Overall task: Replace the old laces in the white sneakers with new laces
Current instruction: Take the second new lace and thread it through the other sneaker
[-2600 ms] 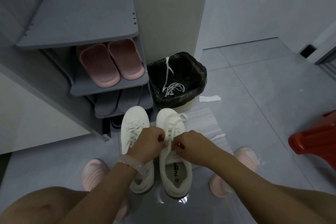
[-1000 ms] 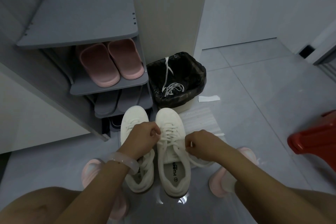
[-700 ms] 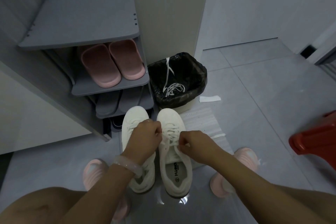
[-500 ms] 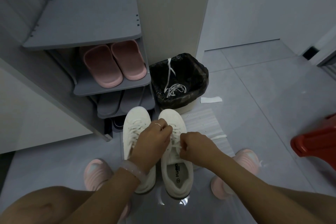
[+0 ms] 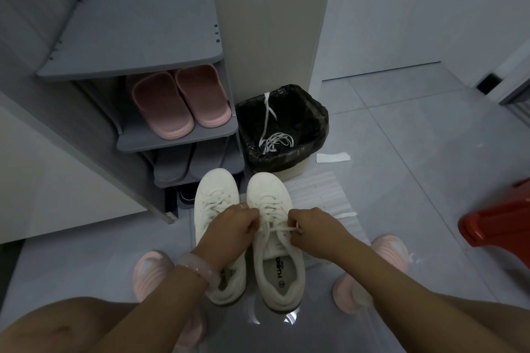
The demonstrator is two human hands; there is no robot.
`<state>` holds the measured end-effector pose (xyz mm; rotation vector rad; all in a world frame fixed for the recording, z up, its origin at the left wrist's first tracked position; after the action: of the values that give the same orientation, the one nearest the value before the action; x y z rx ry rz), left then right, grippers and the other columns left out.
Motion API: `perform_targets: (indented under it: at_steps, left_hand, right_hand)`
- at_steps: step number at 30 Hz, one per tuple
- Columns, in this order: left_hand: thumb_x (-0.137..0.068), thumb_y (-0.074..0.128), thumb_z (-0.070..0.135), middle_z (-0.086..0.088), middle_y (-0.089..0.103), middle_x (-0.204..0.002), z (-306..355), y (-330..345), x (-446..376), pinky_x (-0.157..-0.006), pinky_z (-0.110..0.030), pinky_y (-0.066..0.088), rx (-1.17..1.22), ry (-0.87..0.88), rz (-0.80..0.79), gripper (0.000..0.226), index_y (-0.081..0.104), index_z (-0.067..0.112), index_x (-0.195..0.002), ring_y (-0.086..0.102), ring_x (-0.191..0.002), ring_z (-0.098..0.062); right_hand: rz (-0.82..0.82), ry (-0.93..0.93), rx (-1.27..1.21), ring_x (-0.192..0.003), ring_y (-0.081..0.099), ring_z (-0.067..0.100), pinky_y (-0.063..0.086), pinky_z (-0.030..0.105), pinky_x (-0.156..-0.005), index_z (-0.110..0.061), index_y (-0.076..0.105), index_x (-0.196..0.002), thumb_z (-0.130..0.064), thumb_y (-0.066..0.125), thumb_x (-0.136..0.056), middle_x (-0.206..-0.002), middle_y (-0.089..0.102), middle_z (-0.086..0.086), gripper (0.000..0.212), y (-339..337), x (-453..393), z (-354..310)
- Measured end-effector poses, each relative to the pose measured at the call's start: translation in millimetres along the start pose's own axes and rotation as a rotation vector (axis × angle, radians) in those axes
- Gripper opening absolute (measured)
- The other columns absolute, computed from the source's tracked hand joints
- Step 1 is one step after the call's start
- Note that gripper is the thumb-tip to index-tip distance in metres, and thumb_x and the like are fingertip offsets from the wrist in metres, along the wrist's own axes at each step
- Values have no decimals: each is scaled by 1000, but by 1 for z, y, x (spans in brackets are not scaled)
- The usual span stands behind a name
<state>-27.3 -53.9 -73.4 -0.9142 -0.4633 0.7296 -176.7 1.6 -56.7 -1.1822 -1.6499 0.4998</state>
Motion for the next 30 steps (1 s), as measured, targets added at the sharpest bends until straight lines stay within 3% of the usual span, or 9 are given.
perform_targets:
  at_steps: [3,8,12,15,18,21,24,26,30]
  left_hand:
    - [-83,60,9,7,51,-85,-3,1,-5,-66,-11,34,117,-118,23,15,62,11,-97,47,-81,-9]
    - [-84,57,10,-7,61,-90,7,-3,-7,-70,-24,35,-12,-79,-5,7,62,6,-87,54,-86,-19]
    - [-86,54,14,-10,59,-88,6,-7,-4,-66,-27,30,-135,-102,15,10,55,7,-78,55,-86,-25]
    - [-87,56,20,-5,54,-91,6,-11,-3,-70,-27,33,-143,-128,-31,10,52,14,-81,52,-89,-21]
    - [-86,59,27,5,44,-80,17,-24,-3,-67,-25,31,-18,-151,66,24,39,20,-74,43,-77,-13]
    - [-84,58,40,8,41,-66,27,-19,1,-62,-24,32,-30,-213,-83,38,31,26,-62,46,-69,-12]
    - [-84,58,35,2,47,-62,29,-10,6,-62,-28,39,-60,-287,-175,37,38,20,-57,48,-64,-12]
    - [-82,59,24,-1,49,-52,25,-8,5,-58,-29,44,83,-376,-188,37,45,12,-50,49,-52,-12]
    - [-85,59,11,-12,64,-58,17,-11,8,-55,-25,55,417,-565,-227,27,64,-9,-67,62,-52,-18]
  right_hand:
    - [-20,-24,-53,-81,53,20,40,27,-65,-12,56,-101,-21,52,-87,-101,62,9,17,-1,-2,0]
    - [-9,-100,-155,-80,49,11,36,23,-65,-13,63,-100,-28,54,-90,-88,56,-2,20,-9,-1,-7]
    - [-45,-65,-190,-90,56,14,38,22,-71,-13,66,-98,-25,53,-92,-104,65,3,19,-12,0,-5]
    - [-74,-33,-235,-96,59,15,40,19,-66,-13,68,-98,-25,53,-92,-106,65,5,20,-14,0,-3]
    - [-83,-2,-293,-68,53,5,34,9,-51,-12,69,-97,-25,53,-92,-86,61,-2,22,-13,0,-4]
    - [-76,75,-415,-51,41,2,30,7,-39,-13,69,-89,-20,53,-90,-75,54,-7,18,-12,1,-2]
    - [-110,74,-395,-57,44,2,33,10,-45,-11,69,-88,-19,55,-89,-84,56,-4,16,-15,3,-6]
    - [-145,86,-363,-58,45,3,34,11,-46,-15,66,-79,-18,57,-87,-79,56,-5,13,-23,6,-4]
    - [-168,186,-352,-51,39,9,31,18,-44,-13,60,-71,-16,55,-83,-60,46,-3,14,-52,17,9]
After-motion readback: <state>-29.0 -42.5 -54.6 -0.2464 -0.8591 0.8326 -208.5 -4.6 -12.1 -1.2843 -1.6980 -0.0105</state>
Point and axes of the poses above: each hand's wrist, its own x-axis away from the middle knuckle, its own y-axis out of the palm, z = x × y, the point moved 4 cm from there along -x, towards the middle knuckle
